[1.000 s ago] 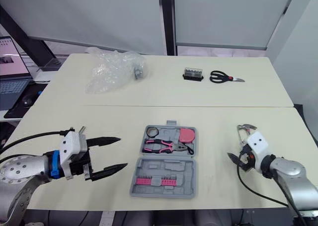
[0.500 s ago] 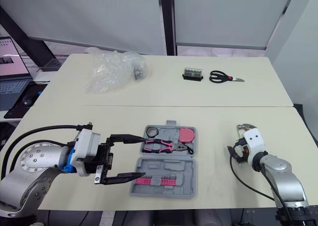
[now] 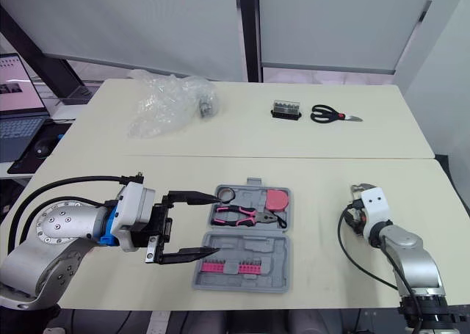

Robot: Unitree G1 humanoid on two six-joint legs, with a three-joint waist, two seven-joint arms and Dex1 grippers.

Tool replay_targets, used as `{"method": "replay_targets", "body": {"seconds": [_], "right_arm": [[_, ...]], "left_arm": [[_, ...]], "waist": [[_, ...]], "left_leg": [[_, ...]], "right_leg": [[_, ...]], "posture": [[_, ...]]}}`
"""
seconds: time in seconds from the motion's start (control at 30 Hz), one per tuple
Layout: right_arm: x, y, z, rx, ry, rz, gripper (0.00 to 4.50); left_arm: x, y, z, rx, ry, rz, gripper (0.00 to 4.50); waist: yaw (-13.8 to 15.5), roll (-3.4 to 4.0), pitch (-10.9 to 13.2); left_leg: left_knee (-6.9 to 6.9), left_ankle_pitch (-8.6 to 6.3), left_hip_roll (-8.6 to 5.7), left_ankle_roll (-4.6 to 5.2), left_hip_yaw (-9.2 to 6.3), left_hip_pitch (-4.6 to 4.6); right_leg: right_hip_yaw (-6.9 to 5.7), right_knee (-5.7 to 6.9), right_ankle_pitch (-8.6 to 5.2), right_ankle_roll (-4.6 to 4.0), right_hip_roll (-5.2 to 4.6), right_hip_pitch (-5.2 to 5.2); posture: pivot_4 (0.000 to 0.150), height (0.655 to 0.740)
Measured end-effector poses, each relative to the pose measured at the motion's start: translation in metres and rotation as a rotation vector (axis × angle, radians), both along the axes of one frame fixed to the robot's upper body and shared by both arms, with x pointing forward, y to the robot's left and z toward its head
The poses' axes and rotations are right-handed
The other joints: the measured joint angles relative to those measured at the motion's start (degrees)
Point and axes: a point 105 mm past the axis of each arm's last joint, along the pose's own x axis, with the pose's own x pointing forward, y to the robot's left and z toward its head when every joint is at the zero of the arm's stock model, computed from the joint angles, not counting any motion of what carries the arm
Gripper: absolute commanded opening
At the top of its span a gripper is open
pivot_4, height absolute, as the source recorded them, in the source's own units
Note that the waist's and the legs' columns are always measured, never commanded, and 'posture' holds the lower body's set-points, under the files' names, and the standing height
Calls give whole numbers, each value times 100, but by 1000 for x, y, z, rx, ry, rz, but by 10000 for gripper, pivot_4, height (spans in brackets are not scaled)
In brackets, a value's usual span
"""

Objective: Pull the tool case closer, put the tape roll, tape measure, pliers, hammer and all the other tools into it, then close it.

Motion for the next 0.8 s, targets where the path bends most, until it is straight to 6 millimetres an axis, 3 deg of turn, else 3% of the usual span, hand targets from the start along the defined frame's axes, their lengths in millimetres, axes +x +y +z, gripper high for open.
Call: {"method": "replay_targets", "body": {"seconds": [0.17, 0.33, 0.43, 0.7, 0.8], "right_arm": [[-3, -2, -1, -8, 0, -10, 10462], [-19, -1, -3, -16, 19, -12, 3086], [-35, 6, -3, 14, 43, -17, 3014], [-54, 74, 5, 255, 63, -38, 3013], [-58, 90, 2, 294, 83, -56, 3013]], "left_arm": [[0, 2, -2, 19, 0, 10, 45000], [-2, 4, -11, 36, 22, 25, 45000], [-6, 7, -17, 54, 40, 28, 45000], [-14, 11, -25, 83, 41, -5, 45000], [-15, 11, -25, 87, 39, -16, 45000]], "waist": [[8, 0, 0], [15, 1, 0], [11, 1, 0], [-15, 5, -1], [-7, 4, -1]], "left_leg": [[0, 0, -1, 0, -1, -1], [-3, 0, 0, 0, -4, -1], [-4, 0, 3, 0, -6, -2], [-10, 0, 8, 0, -5, -10], [-12, 0, 7, 0, -1, -17]], "right_leg": [[0, -1, 0, 0, 0, 0], [-2, -1, 0, 0, 0, 0], [-2, -1, -1, -1, 3, -3], [3, 4, -2, -4, 9, -23], [5, 3, -2, -4, 7, -31]], "posture": [[1500, 7400], [1500, 7400], [1500, 7400], [1500, 7400], [1500, 7400]]}}
